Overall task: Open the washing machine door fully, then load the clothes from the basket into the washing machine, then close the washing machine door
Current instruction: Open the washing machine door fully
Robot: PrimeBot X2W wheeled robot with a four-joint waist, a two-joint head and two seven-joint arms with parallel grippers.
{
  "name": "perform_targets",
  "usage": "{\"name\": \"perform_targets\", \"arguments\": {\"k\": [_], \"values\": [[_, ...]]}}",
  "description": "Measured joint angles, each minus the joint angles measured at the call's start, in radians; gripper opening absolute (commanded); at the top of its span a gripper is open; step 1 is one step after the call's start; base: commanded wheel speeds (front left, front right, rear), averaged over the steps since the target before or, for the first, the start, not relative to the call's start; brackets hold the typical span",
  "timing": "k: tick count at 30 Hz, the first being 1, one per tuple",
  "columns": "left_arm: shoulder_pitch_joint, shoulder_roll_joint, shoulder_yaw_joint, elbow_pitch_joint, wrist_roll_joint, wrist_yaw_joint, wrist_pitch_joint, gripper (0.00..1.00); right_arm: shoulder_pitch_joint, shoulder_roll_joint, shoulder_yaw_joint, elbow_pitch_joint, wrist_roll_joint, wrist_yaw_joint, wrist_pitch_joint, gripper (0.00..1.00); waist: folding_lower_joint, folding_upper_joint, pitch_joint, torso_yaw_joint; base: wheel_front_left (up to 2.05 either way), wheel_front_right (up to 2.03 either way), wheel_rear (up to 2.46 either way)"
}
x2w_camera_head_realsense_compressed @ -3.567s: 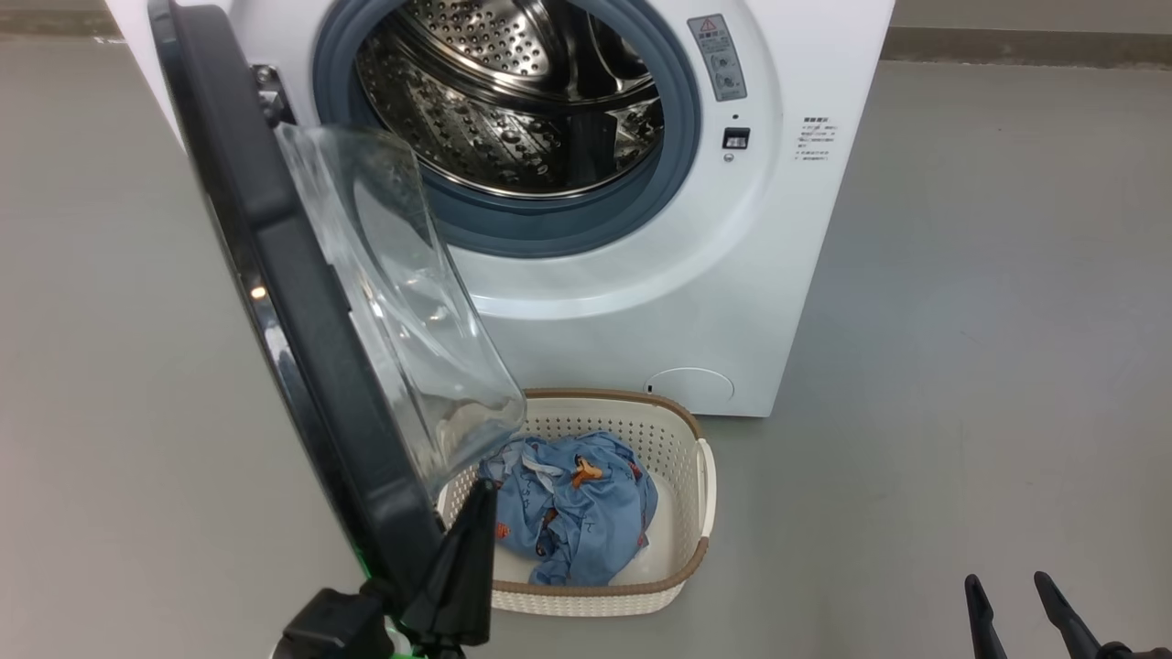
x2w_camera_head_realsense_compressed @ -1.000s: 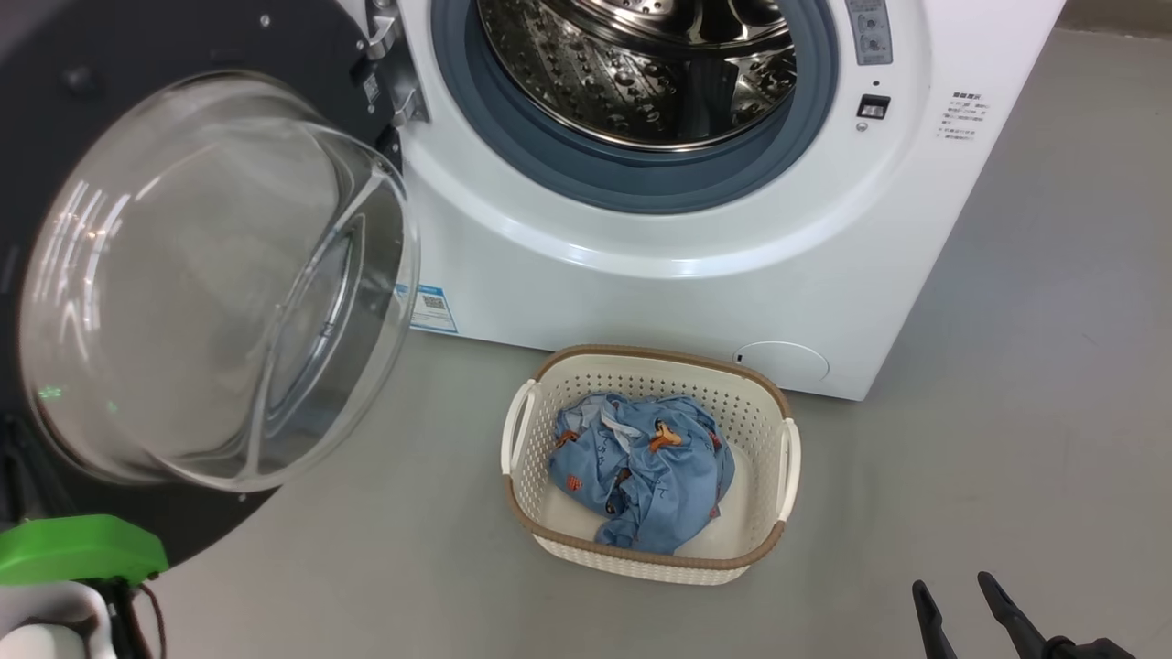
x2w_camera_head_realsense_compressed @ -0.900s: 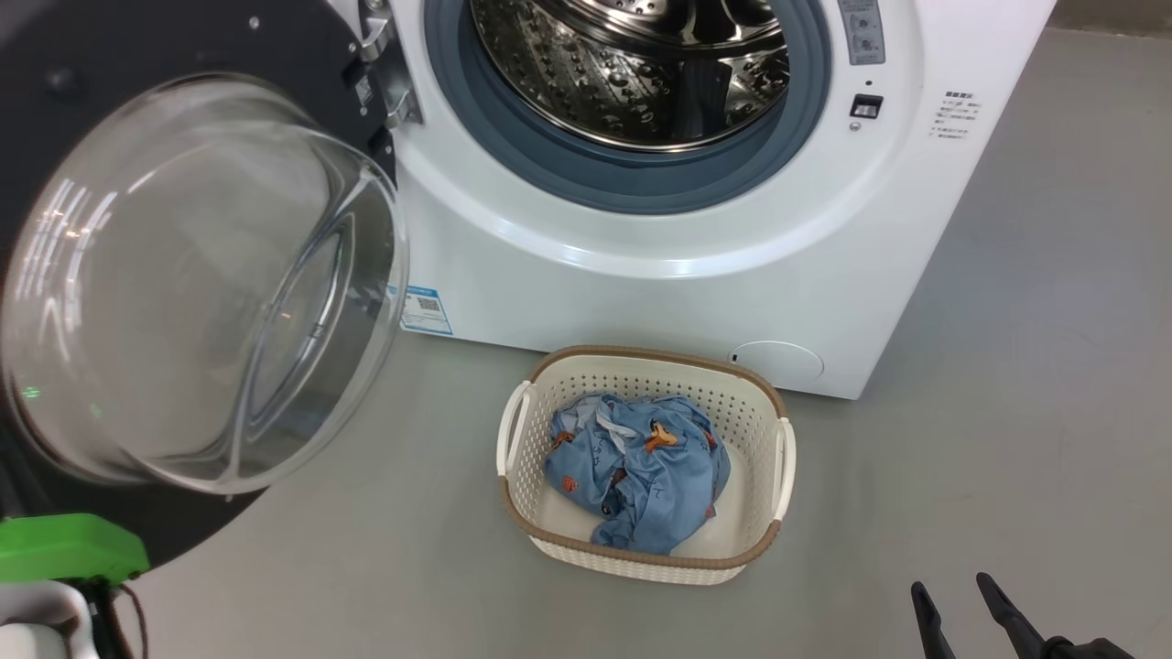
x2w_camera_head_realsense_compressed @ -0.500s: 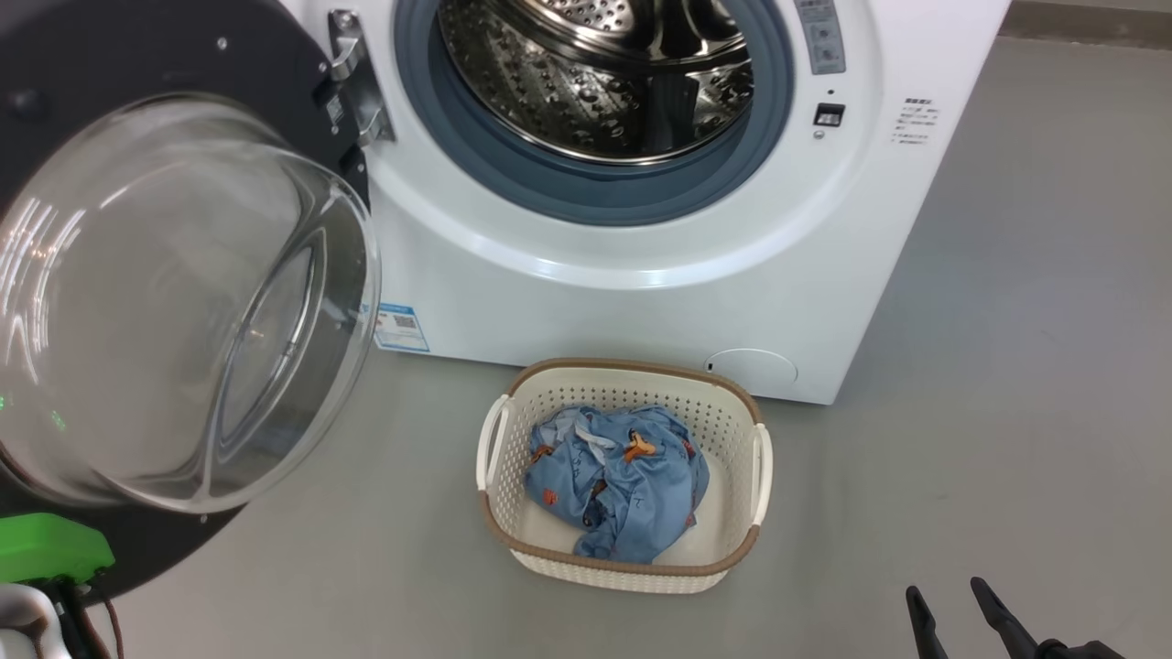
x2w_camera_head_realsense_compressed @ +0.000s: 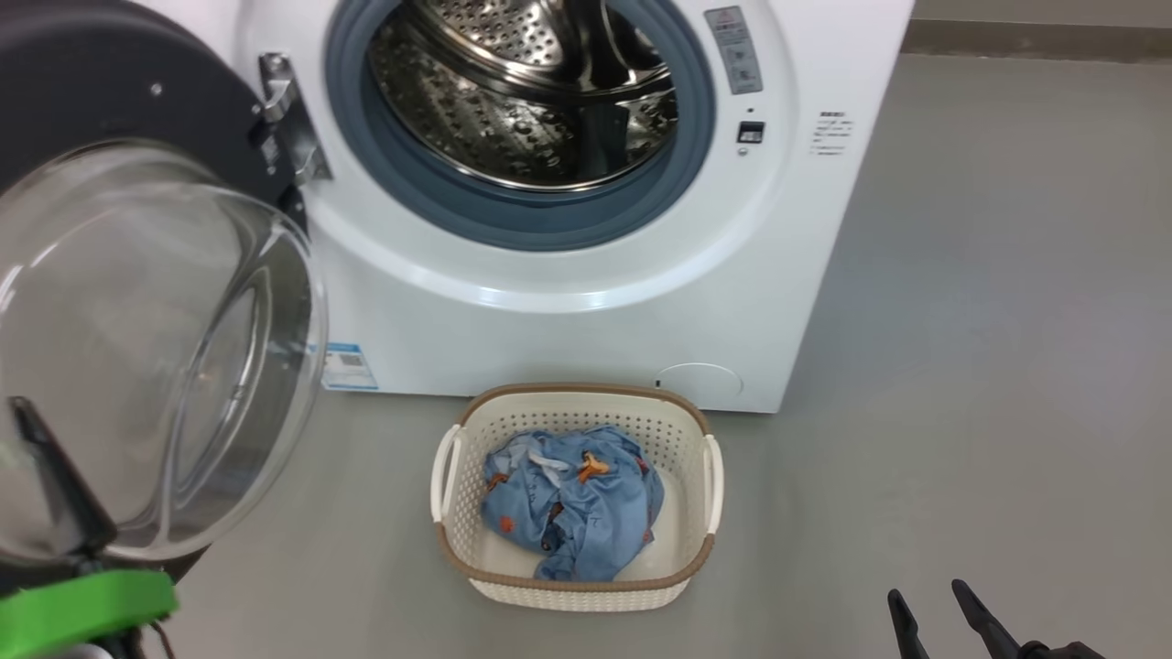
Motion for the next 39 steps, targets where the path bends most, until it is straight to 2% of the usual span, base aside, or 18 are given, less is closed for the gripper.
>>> {"name": "perform_targets", "arguments": {"k": [4,9,19,29,39], "values": [[0.063,-0.001,-0.062,-0.066,-0.006,-0.016,0.000,1.00,-0.001,-0.001,0.003,-0.016,0.000,0.000,0.000,1.00,0.0000,0.0000,-0.010,-0.034,0.00,0.00,0.00],[0.140,-0.001,-0.148,-0.070,-0.024,-0.029,0.000,1.00,-0.020,-0.007,0.012,-0.048,-0.002,0.000,0.000,1.00,0.0000,0.0000,-0.017,-0.082,0.00,0.00,0.00],[0.232,0.004,-0.243,0.022,-0.125,-0.060,0.000,1.00,-0.035,-0.019,0.027,-0.098,-0.010,0.000,0.000,1.00,0.0000,0.0000,-0.016,-0.163,0.00,0.00,0.00],[0.279,0.004,-0.222,0.075,-0.104,-0.061,0.000,1.00,-0.035,-0.018,0.023,-0.095,-0.010,0.000,0.000,1.00,0.0000,0.0000,-0.012,-0.198,0.00,0.00,0.00],[0.286,0.004,-0.222,0.084,-0.096,-0.060,0.000,1.00,-0.035,-0.015,0.012,-0.078,-0.017,0.000,0.000,1.00,0.0000,0.0000,-0.024,-0.173,0.00,0.00,0.00]]}}
